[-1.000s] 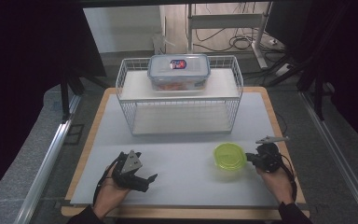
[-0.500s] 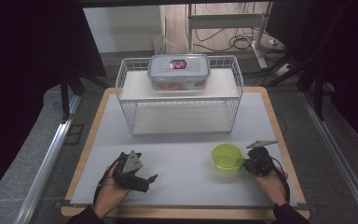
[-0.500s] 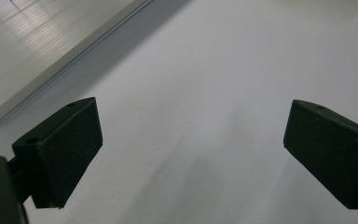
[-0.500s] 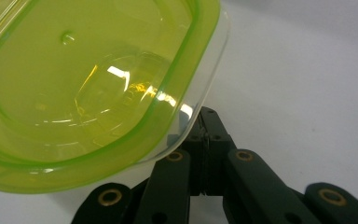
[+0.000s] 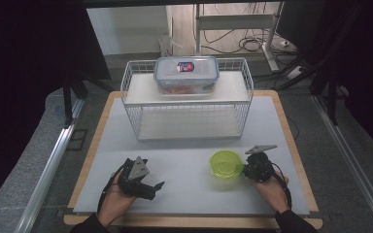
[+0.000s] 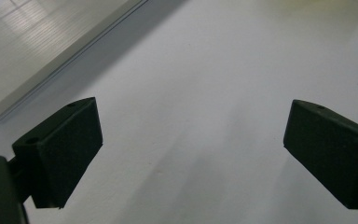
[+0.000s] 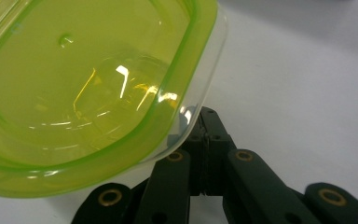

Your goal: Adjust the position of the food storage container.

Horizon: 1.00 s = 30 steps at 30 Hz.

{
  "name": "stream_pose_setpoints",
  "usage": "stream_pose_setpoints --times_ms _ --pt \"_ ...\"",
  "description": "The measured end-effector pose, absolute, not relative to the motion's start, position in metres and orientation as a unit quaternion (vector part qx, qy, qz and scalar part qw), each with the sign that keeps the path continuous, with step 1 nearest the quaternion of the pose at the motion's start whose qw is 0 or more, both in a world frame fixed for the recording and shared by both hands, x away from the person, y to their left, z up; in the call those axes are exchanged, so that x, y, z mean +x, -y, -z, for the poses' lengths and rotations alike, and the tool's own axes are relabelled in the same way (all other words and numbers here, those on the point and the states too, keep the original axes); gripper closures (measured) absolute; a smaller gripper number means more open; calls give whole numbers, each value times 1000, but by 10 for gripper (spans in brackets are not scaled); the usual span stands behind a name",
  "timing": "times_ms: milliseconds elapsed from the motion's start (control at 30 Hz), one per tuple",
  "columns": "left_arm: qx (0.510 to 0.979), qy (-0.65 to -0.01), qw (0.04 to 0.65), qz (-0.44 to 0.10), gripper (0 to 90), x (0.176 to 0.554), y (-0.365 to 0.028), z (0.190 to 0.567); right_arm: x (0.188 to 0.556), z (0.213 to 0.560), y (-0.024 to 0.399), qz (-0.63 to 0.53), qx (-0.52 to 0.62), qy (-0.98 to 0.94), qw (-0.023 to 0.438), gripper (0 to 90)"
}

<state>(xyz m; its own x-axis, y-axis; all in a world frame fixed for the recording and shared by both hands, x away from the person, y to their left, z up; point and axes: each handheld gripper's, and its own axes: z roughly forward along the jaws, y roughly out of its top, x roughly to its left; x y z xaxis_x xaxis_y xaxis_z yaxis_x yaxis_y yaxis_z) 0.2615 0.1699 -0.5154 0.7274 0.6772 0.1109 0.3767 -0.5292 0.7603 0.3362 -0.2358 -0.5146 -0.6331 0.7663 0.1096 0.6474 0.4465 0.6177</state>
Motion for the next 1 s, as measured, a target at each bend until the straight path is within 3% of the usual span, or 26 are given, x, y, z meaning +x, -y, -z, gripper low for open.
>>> stream_pose_setpoints --times_ms 433,733,1000 --pt "847 -329 372 -187 47 254 -180 517 332 518 201 -334 391 -855 62 891" --pt "852 -327 369 -176 51 250 -178 518 330 519 184 -333 362 -868 64 888" --pt "852 -324 376 -167 54 249 -178 518 330 510 204 -331 367 -864 99 714"
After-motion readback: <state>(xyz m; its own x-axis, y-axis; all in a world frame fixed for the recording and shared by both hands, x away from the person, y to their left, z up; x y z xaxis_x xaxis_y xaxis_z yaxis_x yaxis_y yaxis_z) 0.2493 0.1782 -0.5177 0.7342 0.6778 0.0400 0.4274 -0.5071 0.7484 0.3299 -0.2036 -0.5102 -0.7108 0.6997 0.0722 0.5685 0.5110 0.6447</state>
